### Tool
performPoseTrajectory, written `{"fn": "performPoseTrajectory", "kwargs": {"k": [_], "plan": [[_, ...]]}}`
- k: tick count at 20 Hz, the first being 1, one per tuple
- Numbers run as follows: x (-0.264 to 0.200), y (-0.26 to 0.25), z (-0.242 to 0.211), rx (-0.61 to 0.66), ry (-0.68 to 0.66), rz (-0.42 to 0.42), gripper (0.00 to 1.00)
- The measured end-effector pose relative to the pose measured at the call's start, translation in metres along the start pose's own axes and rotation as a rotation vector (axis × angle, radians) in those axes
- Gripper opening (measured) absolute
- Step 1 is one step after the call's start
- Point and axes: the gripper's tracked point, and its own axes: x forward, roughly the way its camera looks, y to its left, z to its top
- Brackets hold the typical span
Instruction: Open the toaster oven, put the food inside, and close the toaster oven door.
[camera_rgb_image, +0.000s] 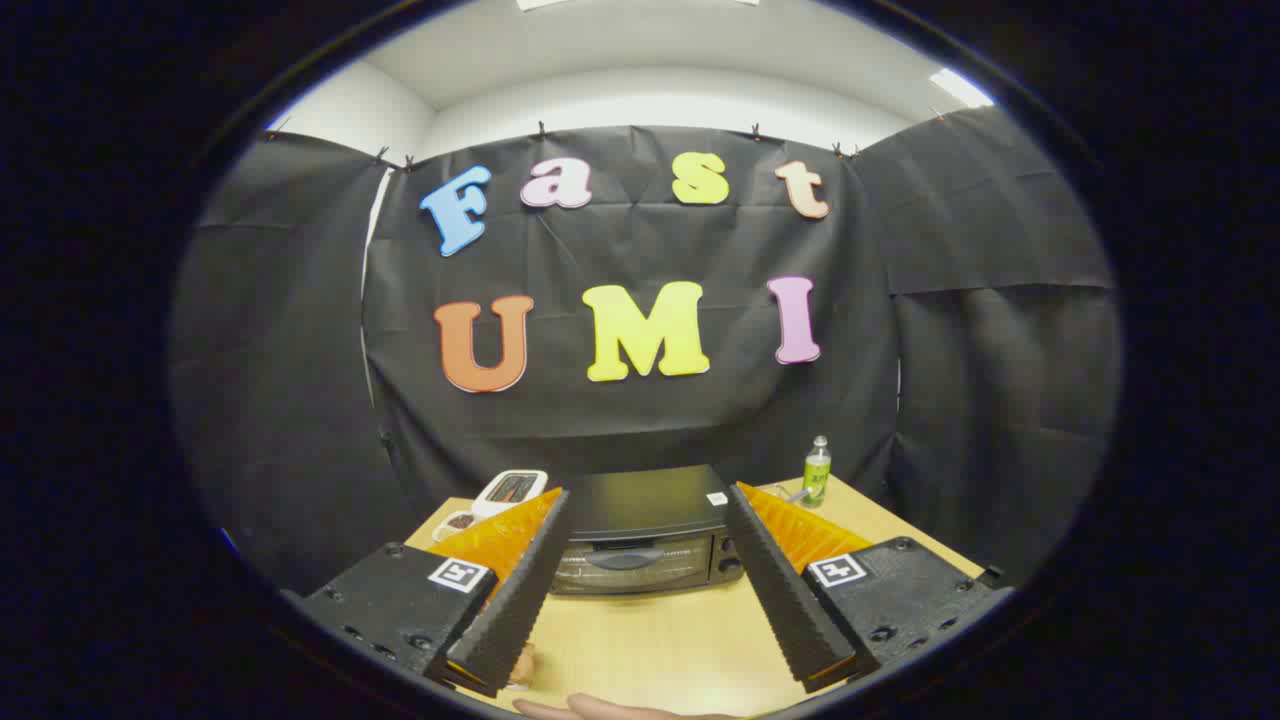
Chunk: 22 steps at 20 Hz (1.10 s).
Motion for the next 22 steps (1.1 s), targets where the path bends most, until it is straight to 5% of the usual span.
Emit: {"fn": "performPoseTrajectory", "kwargs": {"k": [14,22], "plan": [[0.009,-0.005,-0.013,-0.044,-0.014,-0.039,1.00],[0.055,-0.009,-0.037,-0.051,0.007,-0.065,1.00]]}}
